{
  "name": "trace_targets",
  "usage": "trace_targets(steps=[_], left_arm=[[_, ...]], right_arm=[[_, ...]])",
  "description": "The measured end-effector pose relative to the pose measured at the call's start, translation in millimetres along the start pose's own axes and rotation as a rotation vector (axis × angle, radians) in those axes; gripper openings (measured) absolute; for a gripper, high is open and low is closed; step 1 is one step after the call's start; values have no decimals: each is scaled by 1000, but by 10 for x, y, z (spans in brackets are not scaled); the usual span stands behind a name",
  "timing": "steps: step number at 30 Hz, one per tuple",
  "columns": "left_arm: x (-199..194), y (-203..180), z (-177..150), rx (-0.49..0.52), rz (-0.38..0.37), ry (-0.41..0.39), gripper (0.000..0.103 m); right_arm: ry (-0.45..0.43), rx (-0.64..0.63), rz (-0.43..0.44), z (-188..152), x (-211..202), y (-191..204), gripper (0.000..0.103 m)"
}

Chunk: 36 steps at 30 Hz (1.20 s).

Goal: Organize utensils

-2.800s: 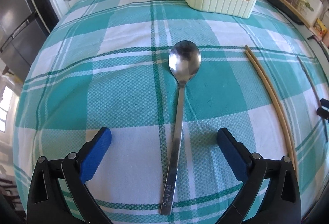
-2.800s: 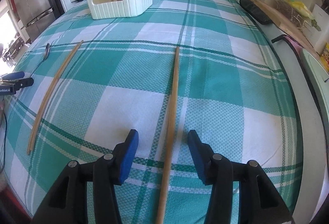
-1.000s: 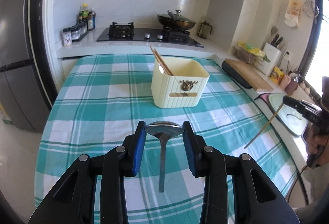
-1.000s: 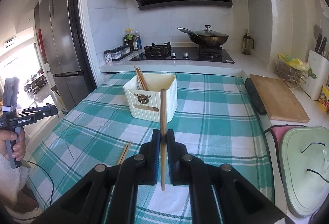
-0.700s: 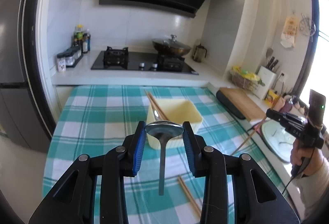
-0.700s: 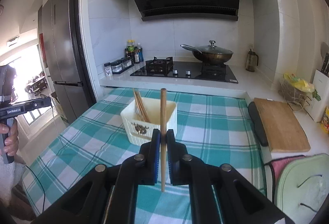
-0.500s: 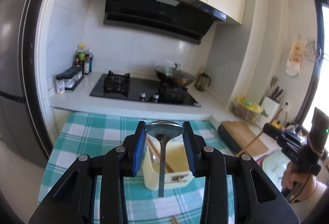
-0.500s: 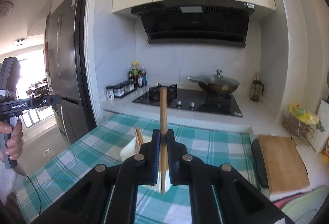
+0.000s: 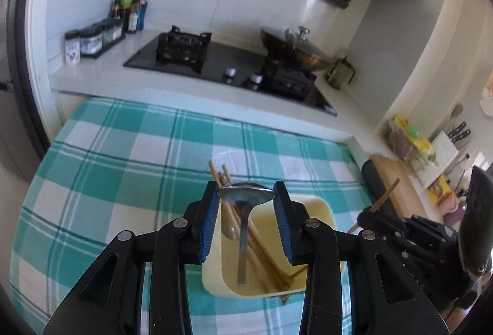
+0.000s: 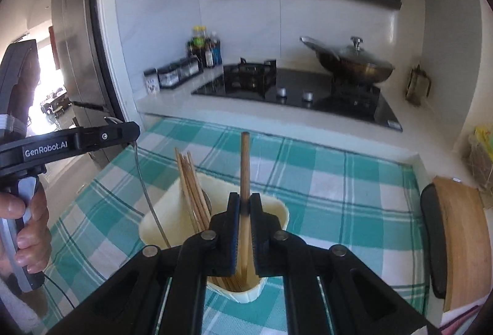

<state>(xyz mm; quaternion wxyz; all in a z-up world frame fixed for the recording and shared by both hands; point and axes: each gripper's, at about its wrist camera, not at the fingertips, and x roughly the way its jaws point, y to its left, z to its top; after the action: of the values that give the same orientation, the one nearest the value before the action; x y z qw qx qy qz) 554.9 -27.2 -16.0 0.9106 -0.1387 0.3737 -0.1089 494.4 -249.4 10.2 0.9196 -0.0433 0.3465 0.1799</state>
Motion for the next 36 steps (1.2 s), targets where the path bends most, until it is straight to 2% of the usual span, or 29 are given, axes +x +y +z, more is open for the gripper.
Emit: trace_targets(steps=[2, 5, 7, 8, 11, 12, 15, 17, 21, 25, 27, 31, 36], left_arm=[[145, 11, -56, 0, 9, 47, 36], [164, 24, -160, 10, 22, 82, 38], [-24, 56, -275, 25, 0, 60, 48], [-146, 64, -338, 40, -8, 51, 56], [-583, 146, -661, 100, -18, 67, 68], [-723, 186, -818, 122, -23, 93, 74], [-1089, 336, -1433, 150, -28, 165, 82], [-1259, 414, -1916, 147, -19, 209, 83], [-1371, 407, -2606, 114, 32, 246, 83], [-1268, 282, -2898, 48, -14, 270, 83], [-1180, 203, -2945, 39, -25, 266, 83], [-1028, -16, -3013, 72, 2, 254, 83], [-918, -193, -3117, 122, 63, 239, 83]], right_arm=[[48, 13, 17, -46, 192, -29, 7], [47, 46, 33, -89, 268, -30, 13], [13, 81, 36, -104, 174, -30, 46], [-22, 99, 39, -114, 73, -29, 49], [-80, 108, 38, -292, -342, -16, 49], [-82, 105, 33, -439, -497, -9, 49], [-56, 103, 13, -1018, -833, -15, 52], [-8, 101, -20, -1524, -951, 14, 52], [125, 115, -127, -2649, -1131, 166, 52], [156, 260, -160, -3352, -1372, 197, 52], [154, 291, -152, -3482, -1453, 203, 52], [152, 244, -174, -3505, -1446, 276, 52], [124, 251, -148, -3502, -1452, 380, 52]])
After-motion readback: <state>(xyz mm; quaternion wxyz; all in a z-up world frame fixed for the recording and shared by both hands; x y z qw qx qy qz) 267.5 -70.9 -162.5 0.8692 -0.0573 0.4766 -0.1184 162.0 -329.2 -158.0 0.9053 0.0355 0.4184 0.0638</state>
